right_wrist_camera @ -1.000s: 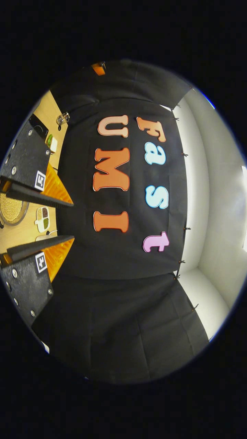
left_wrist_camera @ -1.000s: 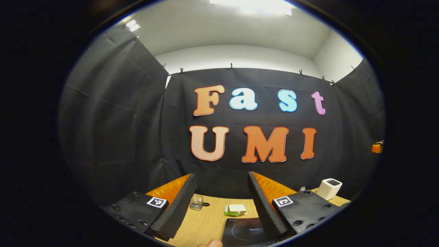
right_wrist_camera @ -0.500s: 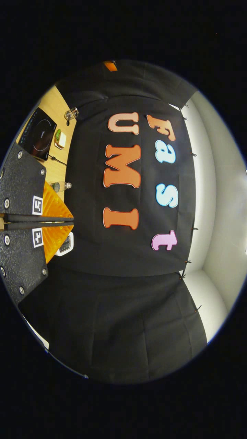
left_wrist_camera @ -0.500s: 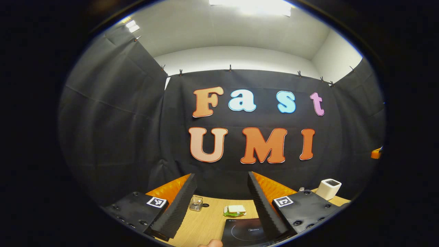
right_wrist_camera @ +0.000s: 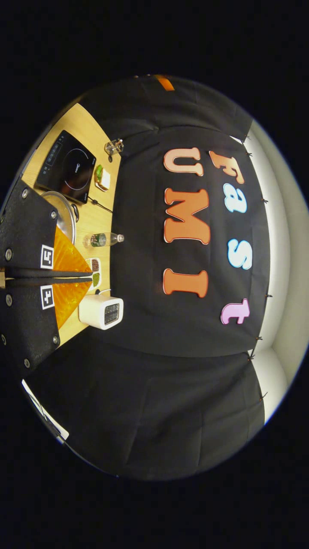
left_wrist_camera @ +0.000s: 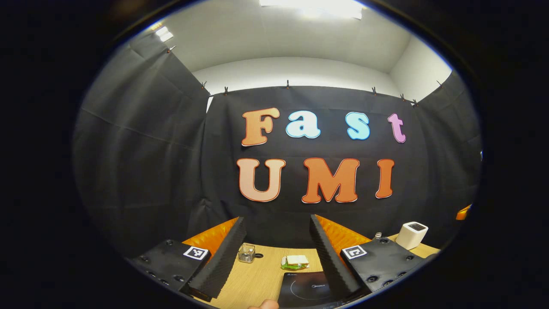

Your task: First push the handle of the pot to place it horizontally, then grasp the pot with both hands and set it on the induction cooktop.

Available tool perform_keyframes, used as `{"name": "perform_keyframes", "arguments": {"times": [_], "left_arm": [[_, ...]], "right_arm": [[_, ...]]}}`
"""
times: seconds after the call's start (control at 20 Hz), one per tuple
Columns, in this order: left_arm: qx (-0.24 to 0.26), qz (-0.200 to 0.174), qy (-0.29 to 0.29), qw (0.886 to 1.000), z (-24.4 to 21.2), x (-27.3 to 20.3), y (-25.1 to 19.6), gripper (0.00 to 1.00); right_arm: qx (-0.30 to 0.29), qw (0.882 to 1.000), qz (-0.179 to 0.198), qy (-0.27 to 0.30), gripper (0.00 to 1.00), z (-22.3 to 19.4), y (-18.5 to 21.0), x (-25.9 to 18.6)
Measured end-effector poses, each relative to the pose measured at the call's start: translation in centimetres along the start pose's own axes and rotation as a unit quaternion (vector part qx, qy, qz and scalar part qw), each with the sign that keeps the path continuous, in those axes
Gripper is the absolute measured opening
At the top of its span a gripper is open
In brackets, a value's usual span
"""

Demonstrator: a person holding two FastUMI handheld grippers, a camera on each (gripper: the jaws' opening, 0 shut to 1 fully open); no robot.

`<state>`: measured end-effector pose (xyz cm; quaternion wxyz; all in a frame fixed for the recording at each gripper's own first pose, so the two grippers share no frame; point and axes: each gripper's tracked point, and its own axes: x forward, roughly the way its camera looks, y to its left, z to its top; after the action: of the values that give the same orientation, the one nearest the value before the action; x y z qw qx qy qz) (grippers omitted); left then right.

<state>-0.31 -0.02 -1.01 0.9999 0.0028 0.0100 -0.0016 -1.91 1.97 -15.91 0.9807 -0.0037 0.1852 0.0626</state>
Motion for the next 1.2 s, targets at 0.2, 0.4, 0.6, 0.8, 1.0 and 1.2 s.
{"name": "perform_keyframes", "arguments": {"times": [0.2, 0.4, 0.6, 0.8, 1.0, 1.2], "left_arm": [[0.001, -0.001, 0.006, 1.0, -0.5, -0.1, -0.1, 0.99], [0.0, 0.001, 0.01, 1.0, -0.8, -0.2, 0.3, 0.99], [0.0, 0.002, 0.014, 1.0, -1.3, -0.3, 0.5, 0.99], [0.003, 0.002, 0.019, 1.0, -1.8, -0.4, 0.4, 0.99], [0.004, 0.0, 0.022, 1.0, -2.2, -0.6, 0.5, 0.99], [0.004, -0.002, 0.026, 1.0, -2.7, -0.6, 0.4, 0.99]], "right_arm": [[0.005, 0.998, 0.015, 0.056, 0.0, -5.0, 0.4, 1.0], [0.019, 0.994, 0.019, 0.104, 0.0, -9.9, 0.4, 1.4], [0.03, 0.986, 0.037, 0.161, 0.0, -14.9, 1.6, 1.3], [0.034, 0.978, 0.047, 0.203, 0.0, -18.5, 2.5, 0.8], [0.033, 0.97, 0.062, 0.234, 0.0, -21.3, 3.6, 0.0], [0.034, 0.961, 0.076, 0.263, 0.0, -23.3, 4.6, -0.8]]}}
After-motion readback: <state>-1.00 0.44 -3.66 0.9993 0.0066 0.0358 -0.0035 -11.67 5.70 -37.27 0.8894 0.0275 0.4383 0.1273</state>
